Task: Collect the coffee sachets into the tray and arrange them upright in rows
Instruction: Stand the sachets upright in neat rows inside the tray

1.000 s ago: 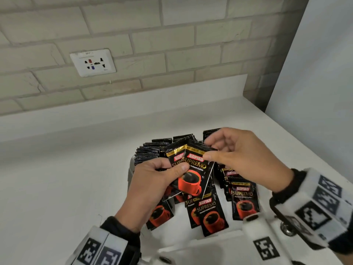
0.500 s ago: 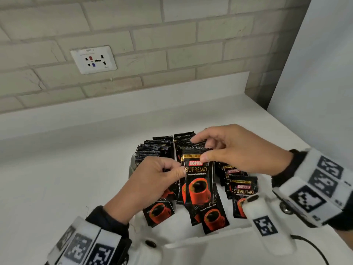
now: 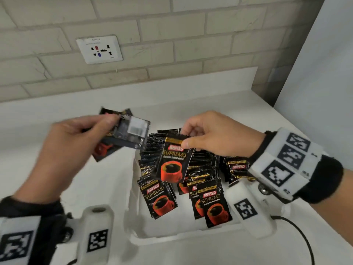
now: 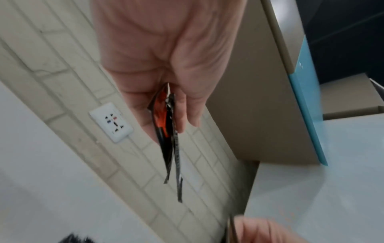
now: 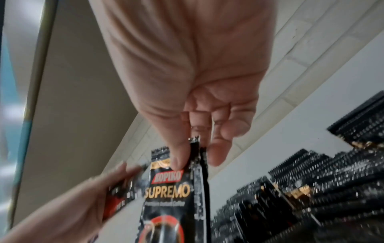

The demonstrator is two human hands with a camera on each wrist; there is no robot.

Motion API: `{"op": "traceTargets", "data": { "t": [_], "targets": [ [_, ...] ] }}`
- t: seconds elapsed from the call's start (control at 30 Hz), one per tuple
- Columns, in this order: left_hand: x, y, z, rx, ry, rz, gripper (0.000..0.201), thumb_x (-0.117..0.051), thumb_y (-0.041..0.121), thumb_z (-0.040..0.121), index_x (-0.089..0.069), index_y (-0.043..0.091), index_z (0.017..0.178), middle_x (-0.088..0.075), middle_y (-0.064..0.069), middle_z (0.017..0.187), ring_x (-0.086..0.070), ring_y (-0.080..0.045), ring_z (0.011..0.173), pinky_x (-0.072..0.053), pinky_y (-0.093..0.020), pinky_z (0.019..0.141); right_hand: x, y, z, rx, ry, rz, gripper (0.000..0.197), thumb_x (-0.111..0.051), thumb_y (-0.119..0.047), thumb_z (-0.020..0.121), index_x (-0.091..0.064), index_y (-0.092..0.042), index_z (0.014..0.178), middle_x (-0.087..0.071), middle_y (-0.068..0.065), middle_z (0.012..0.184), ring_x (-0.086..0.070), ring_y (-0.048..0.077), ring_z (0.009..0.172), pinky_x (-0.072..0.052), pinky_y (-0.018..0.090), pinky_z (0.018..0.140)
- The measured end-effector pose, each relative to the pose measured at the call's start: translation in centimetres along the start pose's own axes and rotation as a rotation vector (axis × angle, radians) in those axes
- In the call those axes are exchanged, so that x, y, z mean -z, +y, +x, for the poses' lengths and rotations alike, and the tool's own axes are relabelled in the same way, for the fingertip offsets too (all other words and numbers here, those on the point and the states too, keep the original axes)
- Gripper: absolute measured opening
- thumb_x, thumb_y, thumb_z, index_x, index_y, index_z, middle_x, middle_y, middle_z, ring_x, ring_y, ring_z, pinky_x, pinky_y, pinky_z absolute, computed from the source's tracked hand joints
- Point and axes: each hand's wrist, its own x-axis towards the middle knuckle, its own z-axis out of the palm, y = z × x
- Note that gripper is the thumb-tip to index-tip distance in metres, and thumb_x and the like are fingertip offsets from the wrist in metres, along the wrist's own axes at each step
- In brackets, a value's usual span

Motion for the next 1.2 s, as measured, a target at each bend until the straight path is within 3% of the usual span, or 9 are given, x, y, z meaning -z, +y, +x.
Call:
{"op": "traceTargets", "data": {
  "t": [0.1,0.33,0.5,0.6,0.77,0.87,0.97,1.07,1.2],
  "targets": [
    [2.2,-0.6,0.8,0.025,0.052,-0.035,0.021,-0.061,0.023,0.088,-0.076,0.035,0.08,-0.074,0.014,0.082,-0.065,-0.013,0.087,-0.053,-0.029,0.088,-2.4,-0.6,1.4,0.045,-0.16,-0.188,0.007,-0.064,-0.026,0.085,-0.059,-0.026,0.09,-0.05,-0.019,0.069,-0.046,-0.007,0.06,-0.033,0.005,0.051],
    [2.2,-0.6,0.2,0.098,0.019,-0.143,0.048,-0.048,0.0,0.092,-0.076,0.032,0.071,-0.072,0.013,0.07,-0.066,-0.001,0.066,-0.055,-0.015,0.071,-7.9,-0.8,4.0,0.079,-0.367,-0.41,0.017,-0.058,-0.015,0.089,-0.059,-0.008,0.105,-0.058,0.004,0.097,-0.055,0.017,0.085,-0.044,0.024,0.071],
    [1.8,-1.7,-0.1,0.103,-0.035,-0.224,0.041,-0.052,0.003,0.088,-0.076,0.033,0.075,-0.073,0.013,0.075,-0.067,0.0,0.067,-0.056,-0.016,0.068,-8.9,-0.5,4.4,0.147,-0.27,-0.621,0.014,-0.053,-0.011,0.088,-0.057,-0.005,0.1,-0.059,0.011,0.095,-0.06,0.024,0.077,-0.045,0.028,0.056],
    [1.6,-2.4,-0.4,0.104,-0.072,-0.297,0.016,-0.069,0.022,0.071,-0.076,0.035,0.078,-0.073,0.016,0.084,-0.068,0.001,0.074,-0.056,-0.018,0.067,-8.5,-0.3,4.3,0.18,-0.234,-0.649,0.014,-0.052,-0.015,0.089,-0.053,-0.006,0.099,-0.055,0.008,0.092,-0.057,0.023,0.074,-0.04,0.025,0.049],
    [0.6,-3.4,-0.6,0.107,-0.125,-0.343,0.082,-0.086,0.059,0.021,-0.07,0.04,0.1,-0.073,0.01,0.082,-0.063,-0.006,0.064,-0.057,-0.024,0.066,-3.2,0.3,2.8,0.077,-0.003,-0.366,0.014,-0.051,-0.021,0.092,-0.055,-0.013,0.102,-0.053,-0.006,0.087,-0.054,0.013,0.08,-0.043,0.024,0.067],
    [-1.6,-2.9,-0.9,0.15,-0.111,-0.417,0.066,-0.087,0.037,0.041,-0.067,0.039,0.103,-0.073,0.005,0.076,-0.061,-0.016,0.069,-0.056,-0.022,0.062,1.2,1.8,0.7,-0.035,0.127,-0.221,0.011,-0.055,-0.024,0.09,-0.06,-0.018,0.097,-0.057,-0.011,0.086,-0.056,0.005,0.069,-0.042,0.015,0.065],
    [-5.0,-1.7,-1.5,0.196,-0.128,-0.458,0.058,-0.067,0.011,0.059,-0.06,0.04,0.108,-0.073,0.006,0.075,-0.06,-0.023,0.078,-0.054,-0.027,0.067,3.6,3.3,-1.9,-0.123,0.117,0.039,0.003,-0.06,-0.024,0.087,-0.059,-0.022,0.089,-0.065,-0.003,0.082,-0.064,0.004,0.065,-0.053,0.018,0.062],
    [-8.8,-0.2,-2.4,0.225,-0.211,-0.489,0.066,-0.07,0.008,0.055,-0.059,0.044,0.109,-0.073,0.006,0.087,-0.067,-0.024,0.091,-0.054,-0.038,0.08,3.6,4.2,-4.1,-0.17,0.112,0.264,0.019,-0.065,-0.022,0.081,-0.061,-0.017,0.099,-0.066,-0.001,0.081,-0.064,0.004,0.066,-0.055,0.02,0.061],
    [-12.9,0.7,-3.6,0.252,-0.311,-0.478,0.071,-0.074,0.013,0.05,-0.058,0.044,0.111,-0.063,0.011,0.104,-0.068,-0.007,0.083,-0.054,-0.024,0.071,1.9,5.1,-6.1,-0.189,0.162,0.548,0.034,-0.071,-0.018,0.067,-0.06,-0.015,0.1,-0.072,0.003,0.085,-0.067,0.012,0.069,-0.055,0.021,0.057]
  ]
}}
